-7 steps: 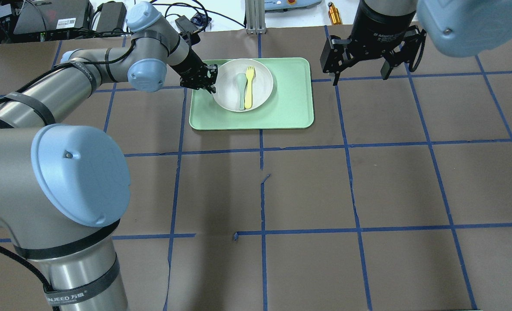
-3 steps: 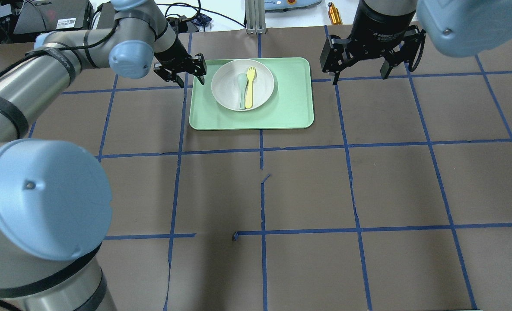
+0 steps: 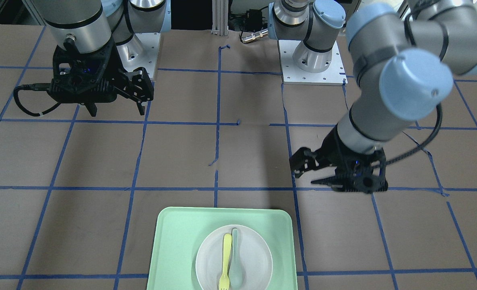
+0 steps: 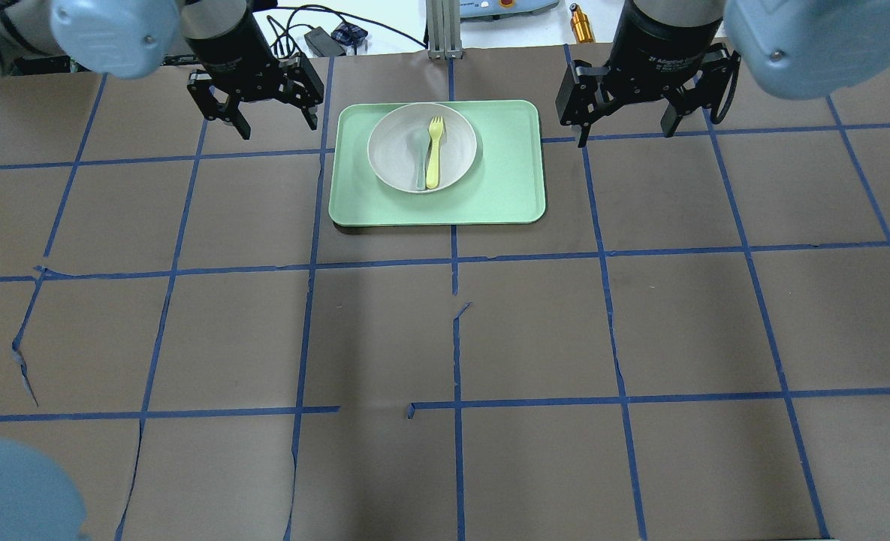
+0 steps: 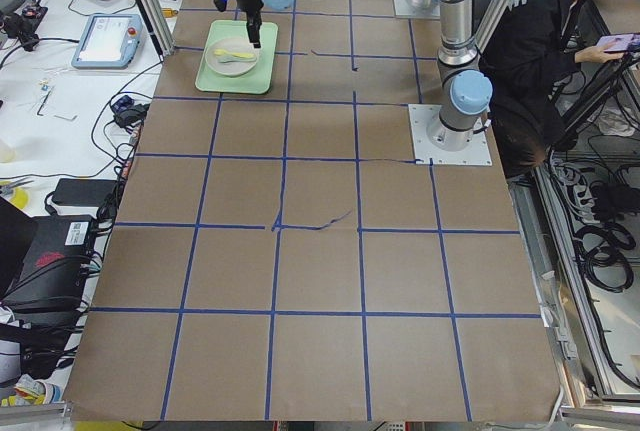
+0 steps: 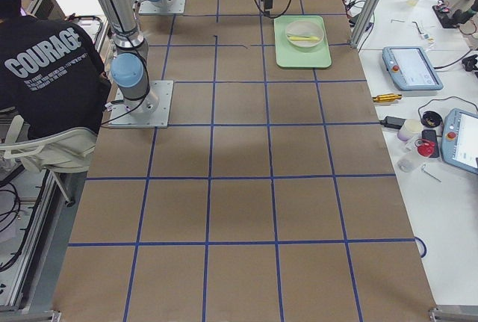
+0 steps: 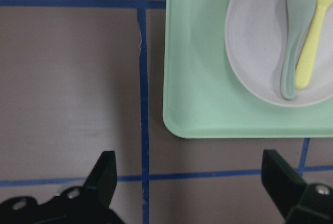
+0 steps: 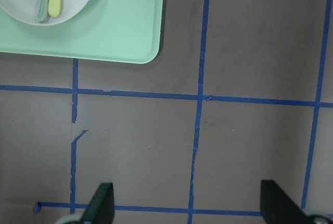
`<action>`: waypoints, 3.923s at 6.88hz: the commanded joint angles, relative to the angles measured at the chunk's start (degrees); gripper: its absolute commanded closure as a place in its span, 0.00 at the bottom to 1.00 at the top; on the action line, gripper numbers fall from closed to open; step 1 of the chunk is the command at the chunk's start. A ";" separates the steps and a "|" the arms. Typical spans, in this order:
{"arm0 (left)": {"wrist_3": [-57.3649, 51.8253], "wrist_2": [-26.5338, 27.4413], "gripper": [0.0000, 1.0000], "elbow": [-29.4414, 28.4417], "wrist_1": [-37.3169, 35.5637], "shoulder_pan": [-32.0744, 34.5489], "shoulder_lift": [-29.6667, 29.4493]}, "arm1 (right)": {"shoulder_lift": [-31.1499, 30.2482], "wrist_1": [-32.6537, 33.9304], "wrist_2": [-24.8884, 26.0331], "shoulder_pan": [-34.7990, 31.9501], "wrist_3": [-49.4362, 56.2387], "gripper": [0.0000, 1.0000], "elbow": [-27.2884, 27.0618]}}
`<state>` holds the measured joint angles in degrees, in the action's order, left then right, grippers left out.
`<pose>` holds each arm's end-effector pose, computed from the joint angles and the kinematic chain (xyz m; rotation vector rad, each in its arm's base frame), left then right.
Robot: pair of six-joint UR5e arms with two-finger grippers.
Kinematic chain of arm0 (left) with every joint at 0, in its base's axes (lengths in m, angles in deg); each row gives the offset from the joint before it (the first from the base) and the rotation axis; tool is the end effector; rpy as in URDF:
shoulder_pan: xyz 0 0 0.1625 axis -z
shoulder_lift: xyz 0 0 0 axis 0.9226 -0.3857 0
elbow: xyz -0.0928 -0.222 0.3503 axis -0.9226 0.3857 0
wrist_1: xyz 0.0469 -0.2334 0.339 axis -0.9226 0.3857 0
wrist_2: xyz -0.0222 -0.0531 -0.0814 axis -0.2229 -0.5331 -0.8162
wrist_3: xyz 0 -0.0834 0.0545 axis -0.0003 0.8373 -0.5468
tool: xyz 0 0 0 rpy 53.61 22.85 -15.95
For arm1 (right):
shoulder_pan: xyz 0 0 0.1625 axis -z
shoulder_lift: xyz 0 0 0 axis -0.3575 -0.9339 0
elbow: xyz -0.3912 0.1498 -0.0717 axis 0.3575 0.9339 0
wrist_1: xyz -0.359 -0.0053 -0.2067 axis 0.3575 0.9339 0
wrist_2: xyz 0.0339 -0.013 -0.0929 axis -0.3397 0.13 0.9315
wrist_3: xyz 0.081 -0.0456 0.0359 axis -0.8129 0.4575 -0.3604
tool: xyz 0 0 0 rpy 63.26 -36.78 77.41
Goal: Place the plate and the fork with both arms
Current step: 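Open the left gripper and raise it away from the plate, then reach the right gripper over the plate and grasp the yellow fork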
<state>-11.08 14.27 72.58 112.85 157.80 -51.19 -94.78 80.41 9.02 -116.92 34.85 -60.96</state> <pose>-0.1464 -0.6087 0.4425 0.0869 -3.0610 -0.0555 0.1860 -0.5167 0.5053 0.1068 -3.1220 0.0809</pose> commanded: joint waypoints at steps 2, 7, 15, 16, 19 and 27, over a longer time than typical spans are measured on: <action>0.74 0.81 0.02 12.91 1.08 0.13 16.15 | -0.01 0.26 0.07 0.00 -0.09 0.00 0.09; 0.92 0.82 0.02 15.68 -1.67 -0.05 17.94 | 18.20 16.99 5.93 -9.36 -8.21 0.00 6.56; 0.92 0.38 0.02 15.94 -1.84 0.04 17.50 | 45.43 31.20 4.66 -13.36 -24.36 0.15 21.71; 1.00 0.38 0.02 15.94 -1.93 0.04 17.50 | 45.51 31.20 1.77 -13.36 -20.43 0.15 21.45; 1.00 0.38 0.02 15.94 -2.02 0.04 17.50 | 45.08 31.20 4.53 -13.36 -18.64 0.22 19.78; 1.00 0.38 0.02 15.94 -2.02 -0.05 17.41 | 45.69 31.64 1.56 -13.36 -17.05 0.34 19.69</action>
<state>-10.12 14.64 88.52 110.83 157.75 -33.78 -49.12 112.01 10.28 -130.28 17.48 -41.20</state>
